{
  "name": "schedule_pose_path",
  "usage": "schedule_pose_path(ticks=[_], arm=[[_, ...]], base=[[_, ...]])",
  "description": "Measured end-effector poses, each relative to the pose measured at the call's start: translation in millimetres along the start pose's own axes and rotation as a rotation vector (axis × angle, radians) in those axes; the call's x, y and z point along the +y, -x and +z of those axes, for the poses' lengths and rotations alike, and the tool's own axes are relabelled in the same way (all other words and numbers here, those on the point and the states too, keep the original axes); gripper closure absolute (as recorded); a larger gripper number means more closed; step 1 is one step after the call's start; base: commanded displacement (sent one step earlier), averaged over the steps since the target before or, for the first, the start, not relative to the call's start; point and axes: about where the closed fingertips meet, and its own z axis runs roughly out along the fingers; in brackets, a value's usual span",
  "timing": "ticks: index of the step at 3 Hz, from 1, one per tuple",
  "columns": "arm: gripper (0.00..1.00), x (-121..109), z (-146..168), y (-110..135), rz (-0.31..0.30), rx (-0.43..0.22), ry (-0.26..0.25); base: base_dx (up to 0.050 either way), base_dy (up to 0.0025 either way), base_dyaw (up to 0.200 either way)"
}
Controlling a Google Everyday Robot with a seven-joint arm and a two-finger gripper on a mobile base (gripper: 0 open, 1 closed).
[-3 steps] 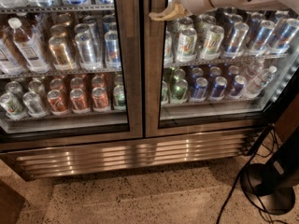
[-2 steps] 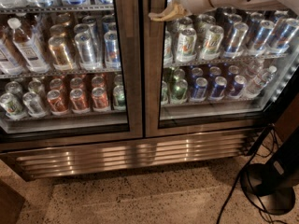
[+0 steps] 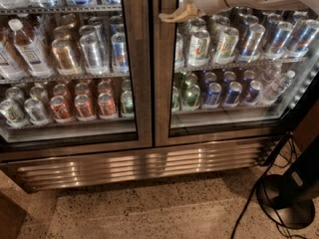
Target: Open right fridge door
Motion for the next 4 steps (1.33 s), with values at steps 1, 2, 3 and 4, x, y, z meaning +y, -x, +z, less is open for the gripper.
schedule_pose_path(ticks=[1, 2, 3, 4], arm=[[0.86, 0.0, 0.0, -0.1, 0.000, 0.000, 0.000], [0.67, -0.3, -0.5, -1.3, 0.000, 0.000, 0.000], [0.70, -3.2, 0.3, 1.8, -0.009, -0.020, -0.004], [0.67, -3.4, -0.7, 0.3, -0.009, -0.020, -0.004]], base=[[0.000, 0.00000, 0.000], [0.000, 0.00000, 0.000], [0.000, 0.00000, 0.000], [0.000, 0.00000, 0.000]])
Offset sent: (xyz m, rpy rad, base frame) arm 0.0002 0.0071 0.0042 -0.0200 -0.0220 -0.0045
